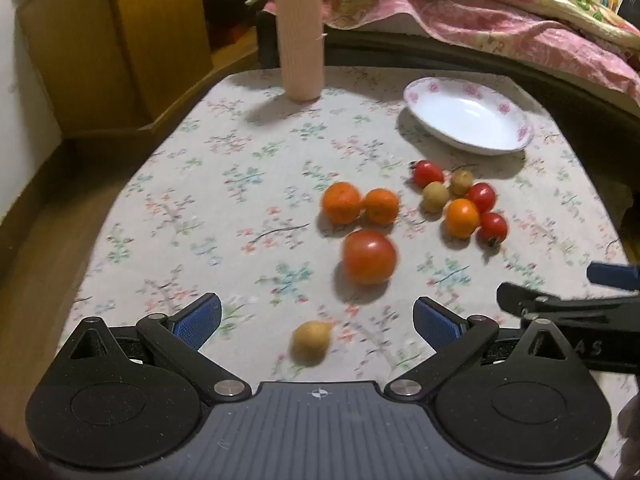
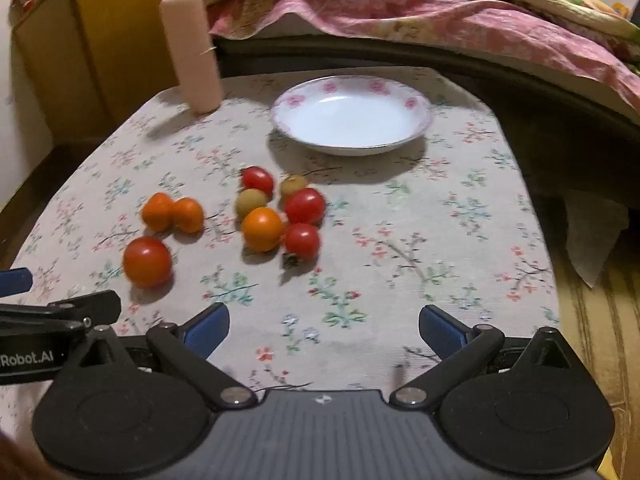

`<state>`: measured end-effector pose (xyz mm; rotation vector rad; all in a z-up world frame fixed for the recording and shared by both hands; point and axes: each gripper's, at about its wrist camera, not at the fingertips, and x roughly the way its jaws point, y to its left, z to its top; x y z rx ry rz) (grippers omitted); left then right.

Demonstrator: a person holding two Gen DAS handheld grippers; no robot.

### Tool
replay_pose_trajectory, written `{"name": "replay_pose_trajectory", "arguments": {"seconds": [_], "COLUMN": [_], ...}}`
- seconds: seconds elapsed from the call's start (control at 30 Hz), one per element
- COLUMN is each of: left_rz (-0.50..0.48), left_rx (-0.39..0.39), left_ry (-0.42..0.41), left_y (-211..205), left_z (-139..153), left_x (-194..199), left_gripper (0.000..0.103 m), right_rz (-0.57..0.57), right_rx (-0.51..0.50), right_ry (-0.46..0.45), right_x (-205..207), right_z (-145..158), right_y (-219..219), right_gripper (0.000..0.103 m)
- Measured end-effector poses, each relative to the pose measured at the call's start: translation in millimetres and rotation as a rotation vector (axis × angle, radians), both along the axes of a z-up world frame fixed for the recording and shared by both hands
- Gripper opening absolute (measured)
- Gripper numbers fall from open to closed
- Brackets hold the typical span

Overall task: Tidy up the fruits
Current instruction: 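Grasp the large red tomato with the right tool while the left tool grasps a small tan fruit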

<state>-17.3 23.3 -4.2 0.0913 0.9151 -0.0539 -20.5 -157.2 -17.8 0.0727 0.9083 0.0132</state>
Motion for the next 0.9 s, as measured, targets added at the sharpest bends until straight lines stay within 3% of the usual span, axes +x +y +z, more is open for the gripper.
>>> {"name": "replay_pose_trajectory", "arguments": {"seconds": [0.13,0.2,0.37,0.5,0.77,0.83,0.9], "left_rz": [0.032,0.043,0.058,0.025,-0.03,-0.049,-0.066], "left_rx": [0.027,0.032,-0.008,-0.014,0.004,-0.012,-0.044], "left_ry": [0.009,0.025,0.041,0.068,0.091,0.09,0.095], "left_y": [14,19,33,34,25,23,23], "left_z": [1,0,1,-5,-18,-21,-24], "left_x": [-3,-3,-5,-9,-5,-4,-1], "left_gripper": [0.103,0.103,0.103,0.103,0.102,0.101,0.096], "right_rz": [0.078,0.125,0.221,0.267,0.406,0.421,0.433], "right_rx": [0.004,0.008,0.032,0.106,0.09,0.089,0.101], "right_ry": [-0.009,-0.009,-0.015,-0.013,0.01,0.025,0.051], "right_x": [2,8,26,39,58,63,68], "right_z": [-2,-1,3,6,-6,-11,-17], "right_y": [9,19,39,46,77,83,85], "right_gripper": [0.103,0.098,0.09,0.09,0.09,0.083,0.056]}}
